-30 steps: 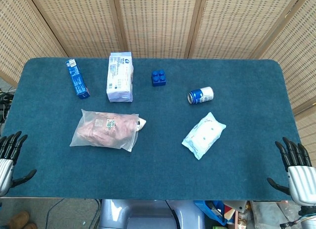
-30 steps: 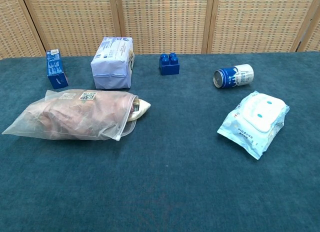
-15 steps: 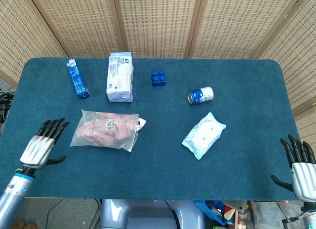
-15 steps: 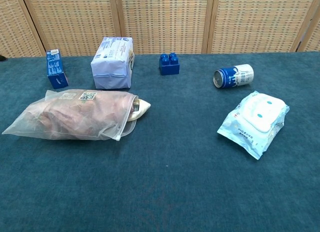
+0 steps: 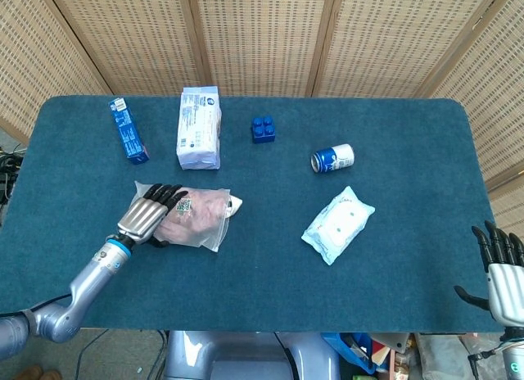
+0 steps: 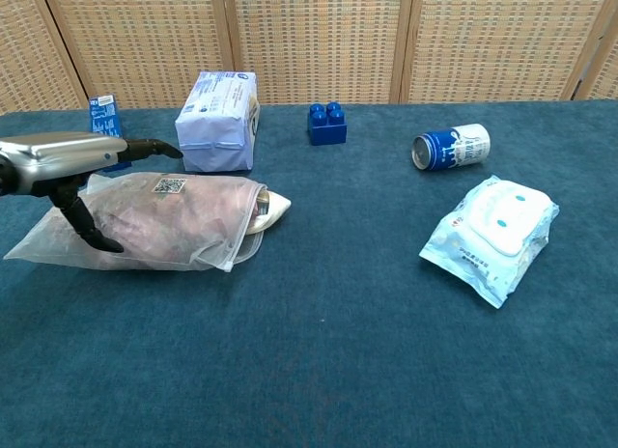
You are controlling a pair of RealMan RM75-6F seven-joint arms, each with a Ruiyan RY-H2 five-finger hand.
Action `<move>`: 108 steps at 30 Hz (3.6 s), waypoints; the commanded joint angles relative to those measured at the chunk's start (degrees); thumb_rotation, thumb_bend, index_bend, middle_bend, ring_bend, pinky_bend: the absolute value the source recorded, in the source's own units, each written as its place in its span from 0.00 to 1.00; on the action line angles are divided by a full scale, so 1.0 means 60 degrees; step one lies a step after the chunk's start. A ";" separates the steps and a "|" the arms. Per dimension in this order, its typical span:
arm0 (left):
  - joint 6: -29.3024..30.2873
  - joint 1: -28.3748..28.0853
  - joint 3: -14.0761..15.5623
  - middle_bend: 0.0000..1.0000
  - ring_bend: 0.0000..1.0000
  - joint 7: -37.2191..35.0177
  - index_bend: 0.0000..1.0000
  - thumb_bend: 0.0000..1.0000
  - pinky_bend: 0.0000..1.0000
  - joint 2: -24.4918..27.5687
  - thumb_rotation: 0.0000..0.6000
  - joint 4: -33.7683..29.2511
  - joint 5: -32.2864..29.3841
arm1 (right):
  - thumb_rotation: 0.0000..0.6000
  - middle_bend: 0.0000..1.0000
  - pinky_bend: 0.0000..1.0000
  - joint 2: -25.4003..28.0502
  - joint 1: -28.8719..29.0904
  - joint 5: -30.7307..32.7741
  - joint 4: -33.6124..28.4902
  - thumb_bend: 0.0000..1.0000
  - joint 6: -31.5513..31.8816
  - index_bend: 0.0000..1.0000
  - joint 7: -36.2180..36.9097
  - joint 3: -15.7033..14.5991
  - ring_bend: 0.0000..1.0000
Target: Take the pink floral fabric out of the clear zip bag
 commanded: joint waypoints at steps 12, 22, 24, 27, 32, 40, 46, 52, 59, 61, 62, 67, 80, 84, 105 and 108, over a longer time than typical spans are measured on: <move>-0.0764 -0.0825 0.0342 0.00 0.00 0.0665 0.00 0.14 0.02 -0.0713 1.00 0.0989 -0.1595 | 1.00 0.00 0.00 0.0000 0.0086 0.0458 0.0199 0.00 -0.0299 0.00 0.0222 0.0150 0.00; -0.0531 -0.0903 0.0315 0.31 0.31 -0.0291 0.16 0.15 0.47 -0.1227 1.00 0.1665 -0.1323 | 1.00 0.00 0.00 -0.0027 0.0114 0.0479 0.0219 0.00 -0.0348 0.00 0.0200 0.0137 0.00; -0.0346 -0.0854 0.0305 0.39 0.37 -0.0626 0.28 0.19 0.52 -0.1363 1.00 0.1842 -0.1117 | 1.00 0.00 0.00 -0.0042 0.0122 0.0465 0.0213 0.00 -0.0360 0.00 0.0163 0.0121 0.00; -0.0043 -0.0759 0.0269 0.49 0.45 -0.1281 0.44 0.31 0.58 -0.1610 1.00 0.2134 -0.0761 | 1.00 0.00 0.00 -0.0061 0.0134 0.0440 0.0198 0.00 -0.0379 0.00 0.0112 0.0095 0.00; 0.1075 -0.0498 0.0259 0.55 0.49 -0.2825 0.54 0.36 0.61 -0.2153 1.00 0.2906 0.0382 | 1.00 0.00 0.00 -0.0123 0.0152 0.0424 0.0191 0.00 -0.0399 0.00 0.0015 0.0066 0.00; 0.3550 -0.0384 0.0294 0.56 0.50 -0.5551 0.56 0.36 0.61 -0.2849 1.00 0.4187 0.2463 | 1.00 0.00 0.00 0.0258 0.0637 0.0165 -0.0137 0.00 -0.0926 0.00 0.0665 0.0278 0.00; 0.4411 -0.0871 0.0402 0.56 0.50 -0.6957 0.56 0.36 0.61 -0.3492 1.00 0.5430 0.3424 | 1.00 0.00 0.00 0.1708 0.1571 -0.0002 -0.0864 0.00 -0.2198 0.04 0.2486 0.0776 0.00; 0.4585 -0.1532 0.0457 0.56 0.50 -0.6908 0.56 0.36 0.61 -0.3825 1.00 0.5984 0.3961 | 1.00 0.00 0.00 0.2626 0.2501 -0.0246 -0.1146 0.00 -0.3513 0.15 0.4945 0.1136 0.00; 0.4654 -0.1950 0.0330 0.56 0.50 -0.6948 0.56 0.37 0.61 -0.4284 1.00 0.6340 0.3976 | 1.00 0.00 0.00 0.2773 0.3303 -0.0397 -0.1235 0.00 -0.4301 0.25 0.5632 0.1356 0.00; 0.4654 -0.2085 0.0300 0.56 0.50 -0.6921 0.56 0.37 0.61 -0.4427 1.00 0.6445 0.3975 | 1.00 0.00 0.00 0.2747 0.3585 -0.0295 -0.1268 0.00 -0.4629 0.26 0.5735 0.1428 0.00; 0.4679 -0.2212 0.0260 0.56 0.50 -0.6889 0.56 0.37 0.61 -0.4554 1.00 0.6497 0.4008 | 1.00 0.00 0.00 0.2691 0.3843 -0.0215 -0.1309 0.00 -0.4927 0.26 0.5758 0.1505 0.00; 0.4732 -0.2599 0.0096 0.56 0.50 -0.6943 0.56 0.36 0.61 -0.4948 1.00 0.6821 0.3941 | 1.00 0.00 0.00 0.2598 0.4574 0.0292 -0.1532 0.00 -0.5827 0.29 0.5748 0.1696 0.00; 0.4953 -0.3134 -0.0277 0.56 0.50 -0.7687 0.56 0.36 0.61 -0.5688 1.00 0.7031 0.3565 | 1.00 0.00 0.00 0.2445 0.5459 0.1029 -0.2212 0.00 -0.6188 0.37 0.5586 0.2213 0.00; 0.5110 -0.3105 -0.0350 0.56 0.50 -0.7856 0.57 0.36 0.61 -0.5847 1.00 0.7042 0.3444 | 1.00 0.00 0.00 0.2406 0.5582 0.1228 -0.2403 0.00 -0.6217 0.38 0.5246 0.2227 0.00; 0.5509 -0.3246 -0.0634 0.56 0.50 -0.8283 0.57 0.36 0.61 -0.6335 1.00 0.7066 0.3070 | 1.00 0.00 0.00 0.3244 0.7240 0.5083 -0.3723 0.00 -0.6967 0.40 0.3225 0.3248 0.00; 0.5515 -0.3343 -0.0733 0.56 0.50 -0.8269 0.57 0.36 0.61 -0.6404 1.00 0.7046 0.3011 | 1.00 0.00 0.00 0.3276 0.7488 0.5527 -0.3840 0.00 -0.7017 0.40 0.2983 0.3275 0.00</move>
